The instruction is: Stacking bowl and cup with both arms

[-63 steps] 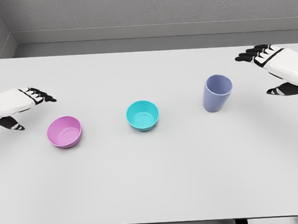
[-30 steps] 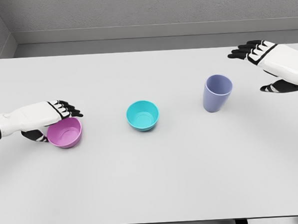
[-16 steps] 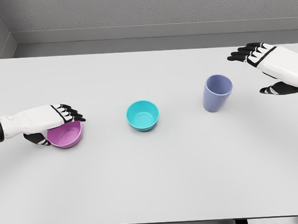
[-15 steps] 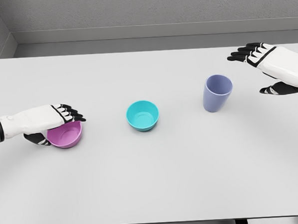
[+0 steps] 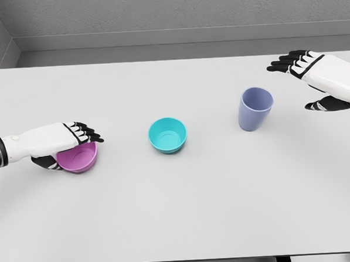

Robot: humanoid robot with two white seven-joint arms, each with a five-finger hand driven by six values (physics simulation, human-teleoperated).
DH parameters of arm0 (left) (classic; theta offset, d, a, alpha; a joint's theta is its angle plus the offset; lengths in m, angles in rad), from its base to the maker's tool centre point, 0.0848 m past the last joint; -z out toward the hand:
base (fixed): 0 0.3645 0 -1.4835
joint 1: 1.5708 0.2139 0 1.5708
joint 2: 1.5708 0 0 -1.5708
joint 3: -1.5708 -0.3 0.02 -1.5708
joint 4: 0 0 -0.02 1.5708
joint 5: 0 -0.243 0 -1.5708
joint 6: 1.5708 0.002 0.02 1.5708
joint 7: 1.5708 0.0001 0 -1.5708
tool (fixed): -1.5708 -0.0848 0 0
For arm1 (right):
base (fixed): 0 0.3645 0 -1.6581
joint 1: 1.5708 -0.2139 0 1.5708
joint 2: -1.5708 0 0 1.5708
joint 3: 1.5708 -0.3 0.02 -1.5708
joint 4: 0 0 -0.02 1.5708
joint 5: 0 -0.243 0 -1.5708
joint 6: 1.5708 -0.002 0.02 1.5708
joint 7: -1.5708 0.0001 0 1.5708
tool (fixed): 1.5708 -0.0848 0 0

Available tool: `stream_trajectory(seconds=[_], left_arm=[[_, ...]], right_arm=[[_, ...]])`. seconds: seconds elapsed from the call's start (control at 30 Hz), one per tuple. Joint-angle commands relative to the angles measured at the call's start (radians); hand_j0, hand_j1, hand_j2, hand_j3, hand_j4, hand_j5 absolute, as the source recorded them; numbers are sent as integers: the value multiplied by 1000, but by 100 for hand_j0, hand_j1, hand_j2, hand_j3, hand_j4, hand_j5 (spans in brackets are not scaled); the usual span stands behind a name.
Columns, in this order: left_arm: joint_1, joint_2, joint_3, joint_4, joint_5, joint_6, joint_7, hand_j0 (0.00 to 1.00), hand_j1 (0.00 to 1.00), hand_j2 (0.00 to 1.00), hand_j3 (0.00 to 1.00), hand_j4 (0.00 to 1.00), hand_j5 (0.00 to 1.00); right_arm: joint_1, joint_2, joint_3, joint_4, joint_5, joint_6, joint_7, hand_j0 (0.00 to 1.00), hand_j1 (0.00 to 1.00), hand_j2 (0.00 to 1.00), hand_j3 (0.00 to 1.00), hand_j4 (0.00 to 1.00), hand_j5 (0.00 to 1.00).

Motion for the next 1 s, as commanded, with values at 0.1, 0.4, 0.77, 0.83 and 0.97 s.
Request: stream_trajectory(seconds=[0.1, 0.4, 0.77, 0.83, 0.97], left_arm=[[2, 0, -1, -7, 5, 2, -4, 100, 100, 100, 100, 100, 100], [0, 2, -7, -12, 2, 2, -4, 81, 81, 81, 81, 81, 81], [0, 2, -7, -12, 5, 2, -4, 67, 67, 67, 67, 67, 67], [0, 0, -7, -12, 5, 2, -4, 64, 64, 64, 64, 64, 64], [0, 0, -7, -12, 5, 2, -4, 58, 58, 58, 58, 58, 58]], right_arm=[[2, -2, -1, 0, -4, 0, -2, 100, 100, 100, 100, 100, 100], [2, -2, -1, 0, -4, 0, -1, 100, 100, 100, 100, 100, 100], [3, -2, -1, 0, -4, 0, -1, 100, 100, 100, 100, 100, 100], [3, -2, -1, 0, -4, 0, -1, 100, 100, 100, 100, 100, 100], [3, -4, -1, 0, -4, 0, -1, 100, 100, 100, 100, 100, 100]])
